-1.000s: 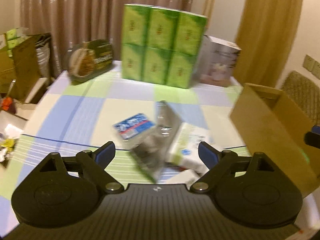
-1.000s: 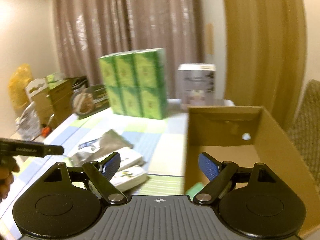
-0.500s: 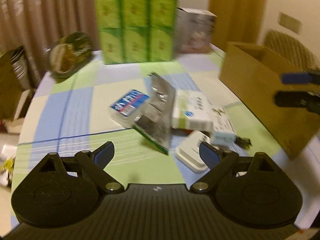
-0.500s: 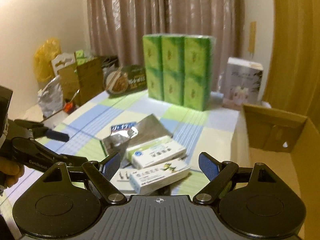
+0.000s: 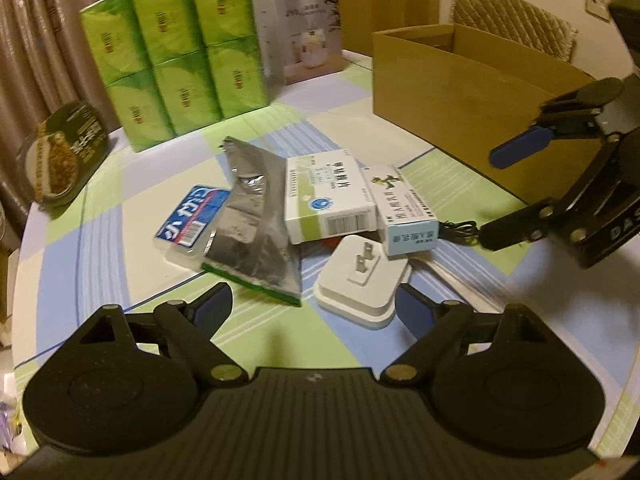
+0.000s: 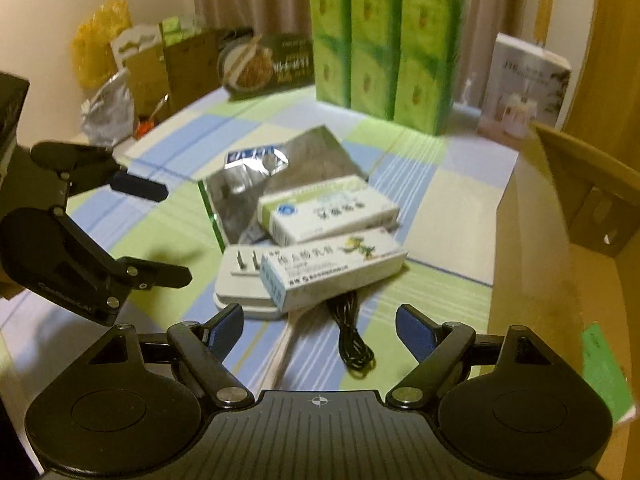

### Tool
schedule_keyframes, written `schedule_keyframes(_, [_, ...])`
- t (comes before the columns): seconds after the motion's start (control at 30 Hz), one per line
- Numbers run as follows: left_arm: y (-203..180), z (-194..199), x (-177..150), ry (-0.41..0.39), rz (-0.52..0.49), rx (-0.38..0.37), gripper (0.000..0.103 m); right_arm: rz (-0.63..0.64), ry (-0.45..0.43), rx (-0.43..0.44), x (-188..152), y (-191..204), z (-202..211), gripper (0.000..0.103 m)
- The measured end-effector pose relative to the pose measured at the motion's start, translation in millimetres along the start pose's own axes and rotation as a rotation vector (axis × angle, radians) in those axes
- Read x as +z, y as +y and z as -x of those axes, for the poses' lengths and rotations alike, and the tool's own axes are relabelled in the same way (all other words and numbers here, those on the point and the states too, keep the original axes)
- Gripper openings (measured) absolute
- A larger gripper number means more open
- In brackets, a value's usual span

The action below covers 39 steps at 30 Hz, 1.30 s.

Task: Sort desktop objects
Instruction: 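Move both tools back from the cardboard box to the table items, then grasp the black cable with the right tool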

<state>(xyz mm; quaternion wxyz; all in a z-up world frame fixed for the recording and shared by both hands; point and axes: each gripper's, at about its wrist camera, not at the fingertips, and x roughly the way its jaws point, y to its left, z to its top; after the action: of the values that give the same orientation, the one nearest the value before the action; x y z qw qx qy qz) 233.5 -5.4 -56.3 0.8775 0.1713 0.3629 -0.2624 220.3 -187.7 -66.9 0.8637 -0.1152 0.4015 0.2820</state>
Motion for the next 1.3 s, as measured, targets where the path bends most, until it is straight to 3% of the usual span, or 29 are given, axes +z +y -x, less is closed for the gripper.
schedule_keyframes(0.1, [-4.4,-8.3,0.0,0.026,-0.026,-0.008,0.076,0.030,0.025,-0.019,0.4,0.8,-10.0,0.061])
schedule_keyframes(0.23, [-5.7,-17.0,0.0,0.039,-0.031,-0.021,0.075,0.039,0.057,-0.027,1.1,-2.9,-21.2,0.057])
schedule_keyframes(0.77, [-28.0,-54.0,6.8,0.063,-0.121,-0.063,0.075,0.021,0.166,0.003,-0.8,-21.3,-54.2,0.055])
schedule_keyframes(1.03, [-25.3,-68.8,9.4,0.097,-0.088,-0.079,0.075,-0.002,0.182,0.006,-5.9,-24.5,-61.6,0.055])
schedule_keyframes(1.1, [-23.8,-69.7,9.4,0.112,-0.065,-0.086,0.070,-0.013,0.173,0.005,-5.8,-25.5,-62.5,0.055])
schedule_keyframes(1.17, [-22.4,-68.7,9.2,0.122,-0.043,-0.083,0.068,-0.028,0.162,0.002,-5.1,-26.7,-62.6,0.050])
schedule_keyframes(1.3, [-21.4,-64.8,7.9,0.143,0.007,-0.070,0.065,-0.041,0.144,-0.005,-2.0,-28.0,-63.4,0.025])
